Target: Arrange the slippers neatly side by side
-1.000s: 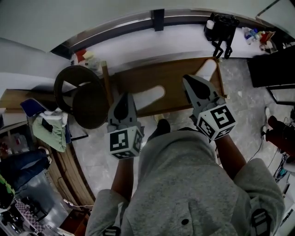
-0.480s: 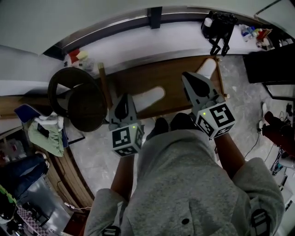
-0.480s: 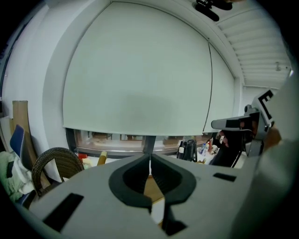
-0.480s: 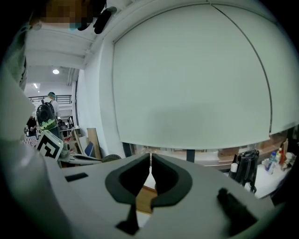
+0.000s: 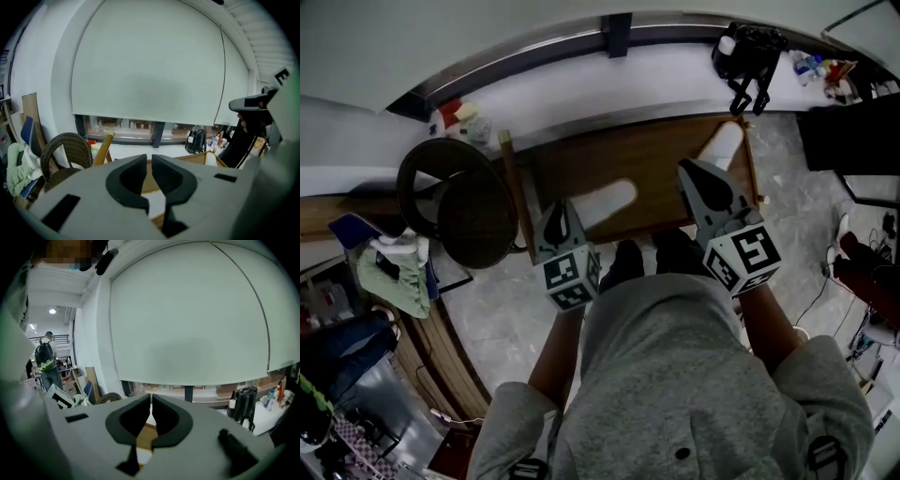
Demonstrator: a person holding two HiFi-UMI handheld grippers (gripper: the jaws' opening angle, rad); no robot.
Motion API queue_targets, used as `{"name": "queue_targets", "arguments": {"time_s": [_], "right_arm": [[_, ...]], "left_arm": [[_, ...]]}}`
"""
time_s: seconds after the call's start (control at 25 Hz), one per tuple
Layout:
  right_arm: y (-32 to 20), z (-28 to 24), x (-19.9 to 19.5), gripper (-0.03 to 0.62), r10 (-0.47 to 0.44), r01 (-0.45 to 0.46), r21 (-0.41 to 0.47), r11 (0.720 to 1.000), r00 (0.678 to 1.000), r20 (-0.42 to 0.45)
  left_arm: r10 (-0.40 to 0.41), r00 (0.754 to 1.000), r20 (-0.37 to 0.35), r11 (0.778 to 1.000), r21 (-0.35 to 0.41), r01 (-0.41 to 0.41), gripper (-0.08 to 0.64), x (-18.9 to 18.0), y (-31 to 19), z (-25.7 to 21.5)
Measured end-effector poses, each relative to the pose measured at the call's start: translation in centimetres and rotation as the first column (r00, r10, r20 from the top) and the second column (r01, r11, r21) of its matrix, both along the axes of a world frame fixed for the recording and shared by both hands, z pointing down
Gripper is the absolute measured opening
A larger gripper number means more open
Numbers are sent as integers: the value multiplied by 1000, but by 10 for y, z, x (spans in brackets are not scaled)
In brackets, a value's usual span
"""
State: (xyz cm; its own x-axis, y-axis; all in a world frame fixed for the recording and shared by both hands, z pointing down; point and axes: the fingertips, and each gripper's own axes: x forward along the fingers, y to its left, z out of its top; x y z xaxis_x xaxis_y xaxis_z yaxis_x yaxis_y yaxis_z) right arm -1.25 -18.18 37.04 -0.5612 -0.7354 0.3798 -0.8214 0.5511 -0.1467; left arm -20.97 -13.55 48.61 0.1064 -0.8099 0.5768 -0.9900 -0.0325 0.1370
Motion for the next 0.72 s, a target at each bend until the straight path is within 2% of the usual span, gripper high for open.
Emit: {"name": "queue_targets", "arguments": {"time_s": [0.08,0.12,0.16,0.24,0.32,0.48,0.72], "right_arm": [[-3,3,4,29,0,0,-7,1000,1000,-8],[-4,6,6,29,1,-1,-12,1000,1000,-11],[-5,8,8,29,3,-3,-16,1000,1000,-14],[-6,12,11,29,8,-9,-21,1000,1000,-19],[-5,16,14,29,12,-13,-25,1000,1000,-28],[2,22,19,29,18,-21,-45,999,998,-56],[8,30,19,29,15,-21,-62,998,996,-92]], "left_arm": [[-1,1000,-2,999,-34,1,55,4,-1,17],[1,1000,2,999,-53,-1,127,6,-1,26],[6,1000,11,997,-72,-5,162,8,-1,35],[13,999,35,993,-116,-9,189,12,1,53],[-1,999,43,985,-175,8,196,15,5,75],[-55,998,34,950,-305,63,201,17,17,123],[-106,989,101,917,-374,136,202,7,25,159]]}}
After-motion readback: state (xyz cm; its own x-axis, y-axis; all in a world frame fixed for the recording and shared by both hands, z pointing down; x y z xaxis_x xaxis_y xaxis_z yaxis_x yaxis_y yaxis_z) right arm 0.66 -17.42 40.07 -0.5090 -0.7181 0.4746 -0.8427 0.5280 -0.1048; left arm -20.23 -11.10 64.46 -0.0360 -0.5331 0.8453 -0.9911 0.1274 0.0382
